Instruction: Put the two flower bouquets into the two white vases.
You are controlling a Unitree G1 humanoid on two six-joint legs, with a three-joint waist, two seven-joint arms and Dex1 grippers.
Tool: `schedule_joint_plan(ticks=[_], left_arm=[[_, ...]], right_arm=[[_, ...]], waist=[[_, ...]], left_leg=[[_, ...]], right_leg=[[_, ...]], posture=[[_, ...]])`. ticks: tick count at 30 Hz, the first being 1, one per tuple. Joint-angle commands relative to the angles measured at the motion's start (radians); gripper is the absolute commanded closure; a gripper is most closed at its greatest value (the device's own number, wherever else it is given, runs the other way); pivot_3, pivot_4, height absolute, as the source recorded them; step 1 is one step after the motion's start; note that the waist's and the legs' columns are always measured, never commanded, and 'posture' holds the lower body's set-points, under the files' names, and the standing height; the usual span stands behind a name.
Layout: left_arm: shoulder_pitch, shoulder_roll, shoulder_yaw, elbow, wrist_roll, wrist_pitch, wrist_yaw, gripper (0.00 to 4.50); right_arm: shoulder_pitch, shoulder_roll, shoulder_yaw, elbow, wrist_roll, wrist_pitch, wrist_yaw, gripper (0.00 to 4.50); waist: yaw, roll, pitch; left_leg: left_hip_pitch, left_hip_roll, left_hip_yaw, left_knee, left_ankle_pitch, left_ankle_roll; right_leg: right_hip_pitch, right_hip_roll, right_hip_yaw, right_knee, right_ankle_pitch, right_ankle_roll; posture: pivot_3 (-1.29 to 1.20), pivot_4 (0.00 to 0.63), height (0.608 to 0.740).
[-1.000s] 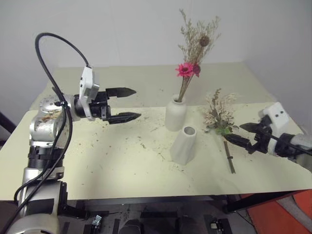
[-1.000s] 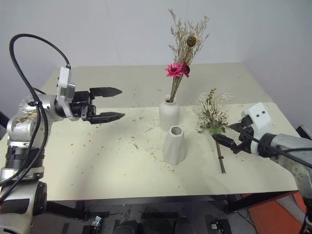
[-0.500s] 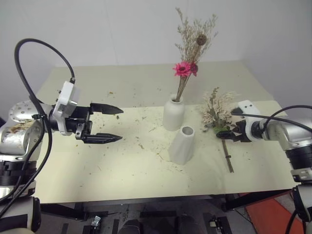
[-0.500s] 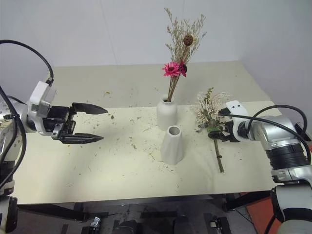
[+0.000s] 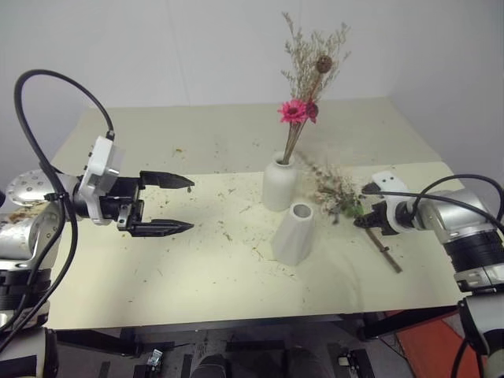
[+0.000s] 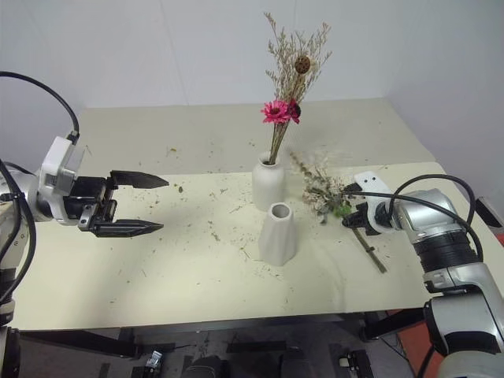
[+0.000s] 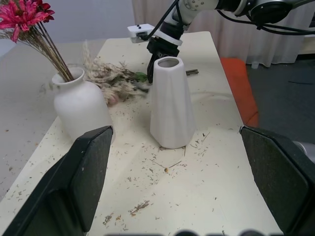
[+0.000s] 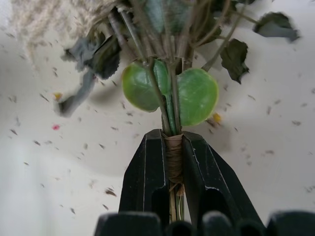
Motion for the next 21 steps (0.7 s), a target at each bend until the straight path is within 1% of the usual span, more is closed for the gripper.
schedule_joint_plan(ticks=[1, 4, 6, 8, 11, 12, 15, 16, 21], left_arm=[[-0.01, 0.013, 0.024, -0.025, -0.029, 0.004, 0.003, 0.0], [-0.018, 0.012, 0.018, -0.013, -0.028, 0.003, 0.0, 0.0], [-0.028, 0.009, 0.012, 0.001, -0.029, 0.001, -0.004, 0.0], [-0.04, 0.005, 0.004, 0.016, -0.028, -0.001, -0.009, 0.0], [-0.06, 0.001, -0.01, 0.044, -0.02, -0.008, -0.021, 0.0], [-0.065, 0.0, -0.013, 0.052, -0.018, -0.011, -0.025, 0.0], [-0.083, -0.002, -0.023, 0.071, -0.017, -0.009, -0.035, 0.0], [-0.085, -0.001, -0.024, 0.074, -0.018, -0.008, -0.038, 0.0], [-0.077, 0.013, -0.013, 0.072, -0.028, 0.01, -0.041, 0.0]], right_arm=[[-0.019, 0.014, -0.203, -0.031, 0.024, -0.033, -0.09, 4.28], [0.022, 0.049, -0.396, -0.156, 0.07, -0.106, -0.16, 4.28], [0.075, 0.102, -0.509, -0.272, 0.084, -0.218, -0.221, 4.28], [0.132, 0.147, -0.569, -0.38, 0.092, -0.323, -0.242, 4.28], [0.148, 0.228, -0.656, -0.502, 0.194, -0.369, -0.246, 4.28], [0.156, 0.245, -0.664, -0.539, 0.215, -0.39, -0.24, 4.28], [0.174, 0.298, -0.682, -0.685, 0.378, -0.37, -0.187, 4.28], [0.184, 0.308, -0.673, -0.727, 0.408, -0.373, -0.177, 4.28], [0.239, 0.357, -0.583, -0.854, 0.466, -0.397, -0.181, 4.28]], waist=[[0.0, 0.0, 0.0], [0.001, 0.0, 0.0], [0.001, 0.0, 0.0], [0.001, 0.0, 0.0], [-0.002, 0.0, 0.0], [-0.003, 0.0, 0.0], [-0.005, 0.002, -0.001], [-0.005, 0.002, -0.001], [-0.003, 0.002, -0.001]], left_leg=[[0.0, 0.0, 0.0, 0.0, 0.0, 0.0], [-0.001, 0.0, 0.0, 0.0, 0.0, 0.0], [-0.001, 0.0, -0.001, -0.001, 0.0, 0.0], [-0.001, 0.0, -0.001, -0.001, 0.0, 0.0], [-0.001, 0.0, 0.0, -0.001, 0.0, 0.0], [0.0, 0.0, 0.0, 0.0, 0.0, 0.0], [0.0, 0.0, 0.0, -0.001, 0.0, 0.0], [0.0, 0.001, 0.0, -0.001, 0.0, 0.0], [0.0, 0.001, -0.001, -0.001, 0.0, 0.0]], right_leg=[[0.0, 0.0, 0.0, 0.0, 0.0, 0.0], [-0.001, 0.0, 0.0, 0.001, 0.0, 0.0], [-0.001, 0.0, 0.0, 0.001, 0.0, 0.0], [-0.001, 0.0, 0.0, 0.001, 0.0, 0.0], [-0.001, 0.0, 0.0, 0.001, 0.0, 0.0], [-0.001, 0.0, 0.001, 0.002, 0.001, 0.0], [-0.001, 0.001, 0.001, 0.002, 0.001, -0.001], [-0.001, 0.001, 0.001, 0.002, 0.001, -0.001], [0.0, 0.001, 0.0, 0.002, 0.001, 0.0]], posture=[[0.0, 0.15, 0.74], [0.0, 0.15, 0.74], [0.0, 0.15, 0.74], [0.0, 0.15, 0.74], [0.0, 0.15, 0.74], [0.0, 0.15, 0.74], [0.0, 0.15, 0.74], [0.0, 0.15, 0.74], [0.0, 0.15, 0.74]])
